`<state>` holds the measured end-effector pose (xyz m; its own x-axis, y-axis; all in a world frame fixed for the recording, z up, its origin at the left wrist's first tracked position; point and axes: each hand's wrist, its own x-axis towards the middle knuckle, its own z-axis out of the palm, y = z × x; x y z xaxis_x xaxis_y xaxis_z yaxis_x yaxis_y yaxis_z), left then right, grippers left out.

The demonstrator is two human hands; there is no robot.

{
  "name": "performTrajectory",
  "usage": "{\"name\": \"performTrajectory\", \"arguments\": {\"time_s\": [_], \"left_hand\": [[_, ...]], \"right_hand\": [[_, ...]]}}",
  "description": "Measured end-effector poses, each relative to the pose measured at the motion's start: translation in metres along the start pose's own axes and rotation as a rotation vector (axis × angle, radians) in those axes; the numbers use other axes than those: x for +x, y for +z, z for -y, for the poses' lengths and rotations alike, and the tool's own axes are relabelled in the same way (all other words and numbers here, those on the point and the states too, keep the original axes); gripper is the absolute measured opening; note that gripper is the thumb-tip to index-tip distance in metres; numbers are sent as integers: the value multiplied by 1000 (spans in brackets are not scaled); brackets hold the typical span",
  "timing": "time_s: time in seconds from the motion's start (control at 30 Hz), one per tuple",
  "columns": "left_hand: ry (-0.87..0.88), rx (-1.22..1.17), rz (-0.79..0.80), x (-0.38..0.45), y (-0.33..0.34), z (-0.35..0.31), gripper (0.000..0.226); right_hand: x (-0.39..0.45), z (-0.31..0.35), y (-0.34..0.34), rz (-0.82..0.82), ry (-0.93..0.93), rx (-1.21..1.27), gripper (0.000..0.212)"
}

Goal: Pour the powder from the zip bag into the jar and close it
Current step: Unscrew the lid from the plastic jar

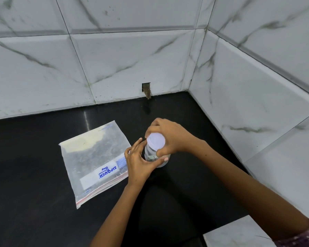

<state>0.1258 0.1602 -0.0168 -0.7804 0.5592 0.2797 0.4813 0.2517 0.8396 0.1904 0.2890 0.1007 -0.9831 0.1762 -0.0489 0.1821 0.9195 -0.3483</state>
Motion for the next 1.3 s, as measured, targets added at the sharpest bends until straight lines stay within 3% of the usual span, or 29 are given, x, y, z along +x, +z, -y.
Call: {"name": "performTrajectory", "arguments": {"time_s": [0.23,0.33,0.43,0.67,0.9,1.17,1.3], "left_hand": [[33,78,35,5,-4,-3,72],[30,105,79,9,-8,-5,74],[51,161,137,12,-13,-9,80],[79,230,214,8,-35,-1,92],[0,391,223,-6,-81,29,53],[-81,590,282,-23,-138,57,34],[-76,600,357,-24,-136,49,38]], "right_hand": [[2,-25,8,-482,160,485,52],[8,-48,26,-599,312,656,44],[16,-67,46,-548,407,645,40],[37,-83,77,-287,392,655,18],[44,-67,55,-209,403,710,17],[34,39,37,-273,15,389,15],[18,69,62,-117,-90,274,15]]}}
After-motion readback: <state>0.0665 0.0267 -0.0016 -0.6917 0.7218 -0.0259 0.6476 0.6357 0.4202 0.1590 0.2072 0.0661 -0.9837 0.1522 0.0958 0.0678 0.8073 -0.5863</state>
